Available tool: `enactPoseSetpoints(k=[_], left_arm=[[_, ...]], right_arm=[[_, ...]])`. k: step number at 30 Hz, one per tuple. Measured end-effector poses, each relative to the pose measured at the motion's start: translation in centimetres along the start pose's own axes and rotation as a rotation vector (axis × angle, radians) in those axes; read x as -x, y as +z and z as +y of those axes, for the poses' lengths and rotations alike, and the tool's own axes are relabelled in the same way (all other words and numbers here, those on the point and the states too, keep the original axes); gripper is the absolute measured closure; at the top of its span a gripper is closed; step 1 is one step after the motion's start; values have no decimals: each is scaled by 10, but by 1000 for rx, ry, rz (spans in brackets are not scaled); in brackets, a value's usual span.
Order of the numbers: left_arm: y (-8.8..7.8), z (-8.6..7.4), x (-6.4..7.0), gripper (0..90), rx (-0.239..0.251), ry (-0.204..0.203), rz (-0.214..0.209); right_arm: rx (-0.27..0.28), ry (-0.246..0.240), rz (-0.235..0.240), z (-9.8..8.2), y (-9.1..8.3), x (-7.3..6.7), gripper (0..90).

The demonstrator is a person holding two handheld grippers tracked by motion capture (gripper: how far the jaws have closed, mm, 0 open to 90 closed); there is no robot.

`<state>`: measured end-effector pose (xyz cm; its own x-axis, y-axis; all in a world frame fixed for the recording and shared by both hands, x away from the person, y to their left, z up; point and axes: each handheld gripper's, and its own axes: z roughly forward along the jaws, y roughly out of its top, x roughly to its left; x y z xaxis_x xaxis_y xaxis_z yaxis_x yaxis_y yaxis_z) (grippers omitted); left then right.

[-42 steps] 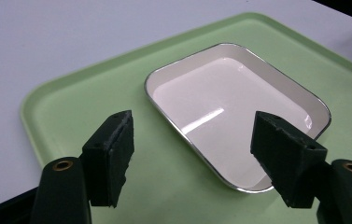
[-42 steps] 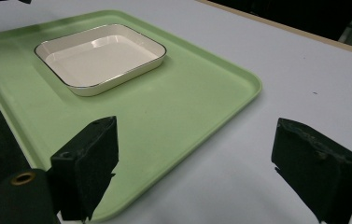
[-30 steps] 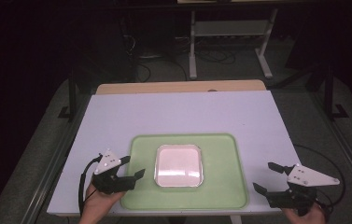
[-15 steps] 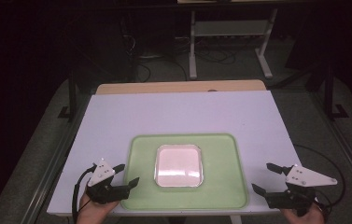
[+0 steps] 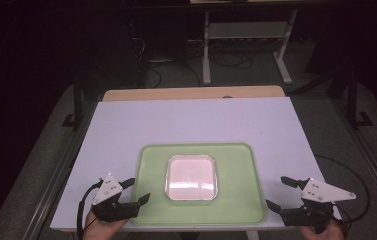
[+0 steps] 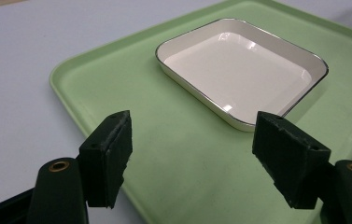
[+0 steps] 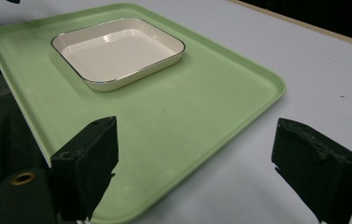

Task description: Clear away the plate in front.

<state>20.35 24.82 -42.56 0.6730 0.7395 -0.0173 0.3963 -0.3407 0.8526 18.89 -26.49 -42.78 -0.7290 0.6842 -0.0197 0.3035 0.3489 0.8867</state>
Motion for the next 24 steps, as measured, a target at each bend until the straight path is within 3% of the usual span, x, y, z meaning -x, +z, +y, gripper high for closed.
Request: enactPoseSetpoints(k=[24], left_arm=[[2, -2, -1, 287, -1, -17, -1]], right_arm=[[6, -26, 10, 4, -1, -3, 138]])
